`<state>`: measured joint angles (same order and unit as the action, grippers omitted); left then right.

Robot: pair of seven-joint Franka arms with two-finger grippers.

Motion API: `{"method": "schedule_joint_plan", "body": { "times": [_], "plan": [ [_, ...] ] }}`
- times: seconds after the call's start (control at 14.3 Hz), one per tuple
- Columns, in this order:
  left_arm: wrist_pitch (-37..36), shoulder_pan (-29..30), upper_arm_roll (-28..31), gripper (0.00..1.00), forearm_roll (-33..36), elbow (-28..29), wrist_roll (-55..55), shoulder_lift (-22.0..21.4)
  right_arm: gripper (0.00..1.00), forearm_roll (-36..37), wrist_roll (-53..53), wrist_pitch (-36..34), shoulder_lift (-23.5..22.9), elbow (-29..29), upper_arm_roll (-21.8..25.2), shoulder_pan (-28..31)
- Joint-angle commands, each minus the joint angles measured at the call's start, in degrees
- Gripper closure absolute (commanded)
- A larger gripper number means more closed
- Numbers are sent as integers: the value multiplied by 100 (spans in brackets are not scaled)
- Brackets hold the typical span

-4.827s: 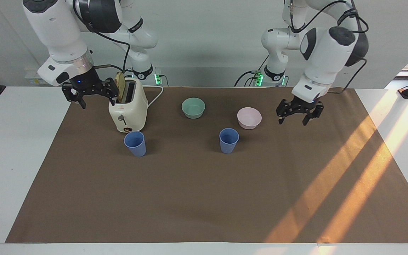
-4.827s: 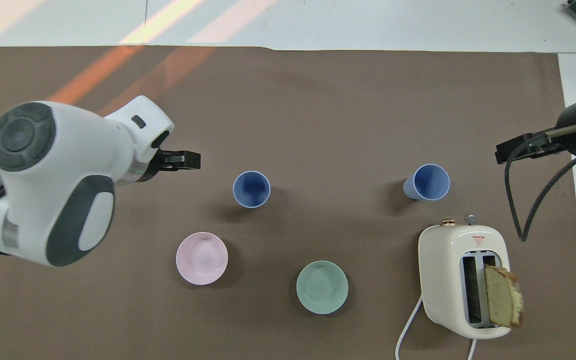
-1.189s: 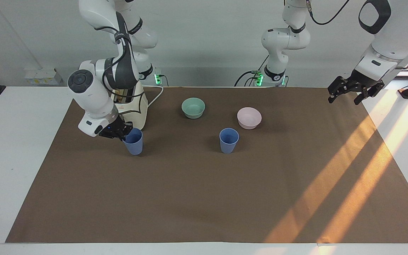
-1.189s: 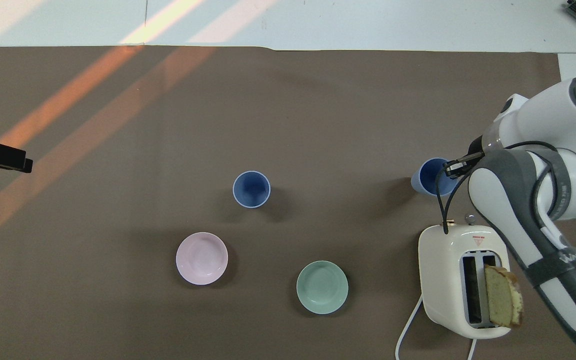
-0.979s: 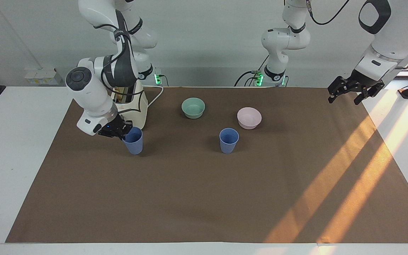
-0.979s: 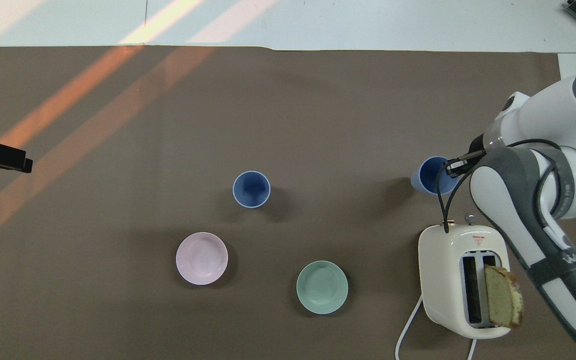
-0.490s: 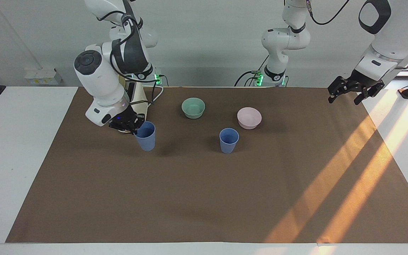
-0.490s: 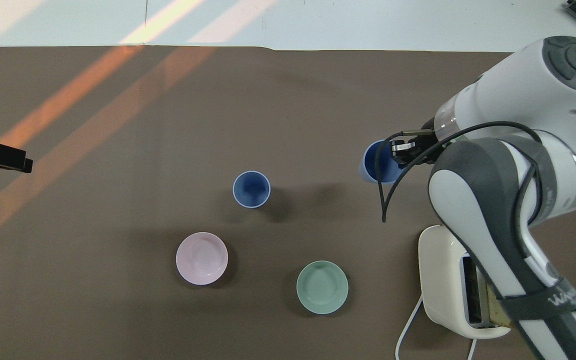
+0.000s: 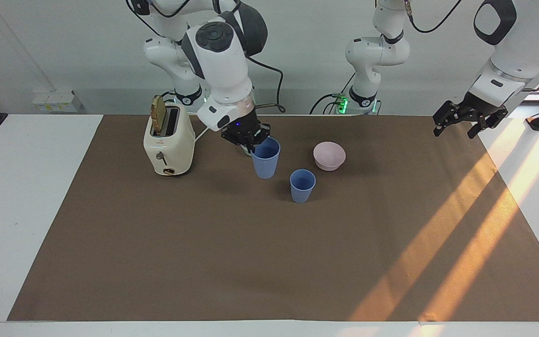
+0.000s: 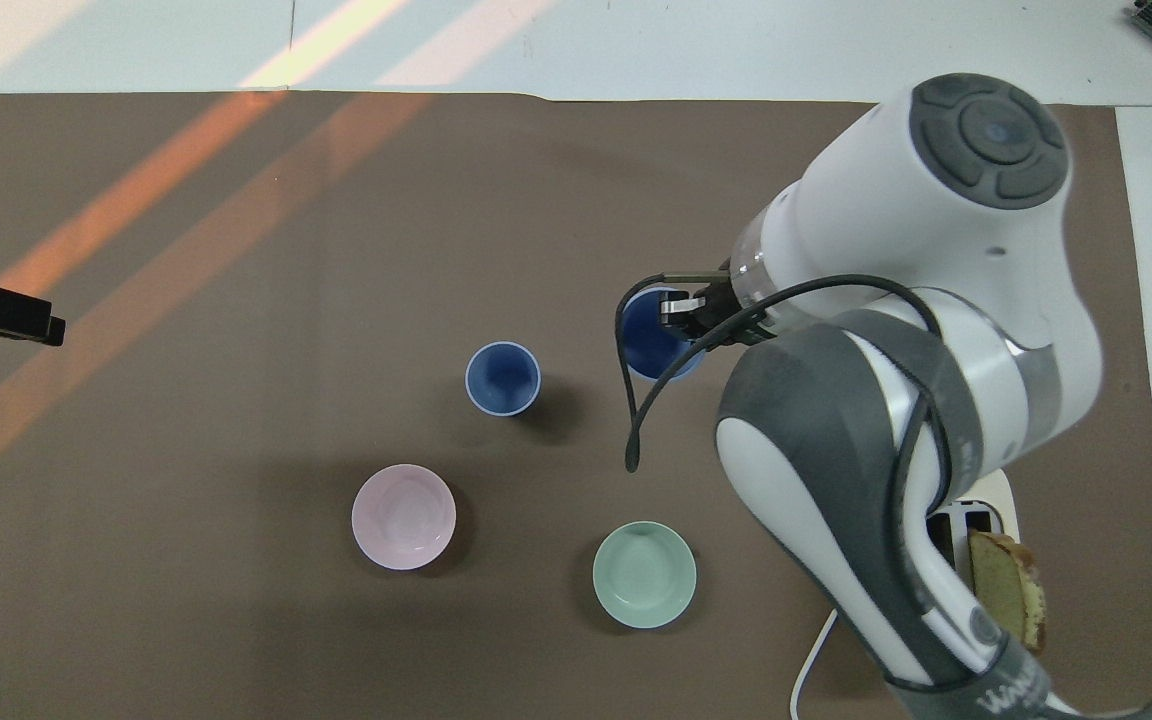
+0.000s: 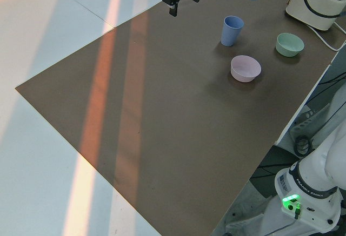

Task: Stack blue cups with both arms
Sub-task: 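Lift the blue cup with the right gripper and lower it into the first cup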

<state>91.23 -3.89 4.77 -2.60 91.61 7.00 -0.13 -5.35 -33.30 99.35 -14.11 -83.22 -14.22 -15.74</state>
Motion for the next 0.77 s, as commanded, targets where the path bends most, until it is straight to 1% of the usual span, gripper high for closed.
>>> {"method": "schedule_joint_plan", "body": {
  "times": [0.0,0.21,0.42,0.7],
  "plan": [
    [-131,20,15,0,-66,-144,29,66,100,-19,-482,162,-276,359,-2,-279],
    [-131,20,15,0,-66,-144,29,66,100,-10,-589,409,-416,368,-2,-412],
    [-131,20,15,0,-66,-144,29,66,100,104,-843,593,-724,473,33,-728],
    [-131,20,15,0,-57,-144,29,66,100,165,-844,673,-733,368,16,-720]
  ]
}}
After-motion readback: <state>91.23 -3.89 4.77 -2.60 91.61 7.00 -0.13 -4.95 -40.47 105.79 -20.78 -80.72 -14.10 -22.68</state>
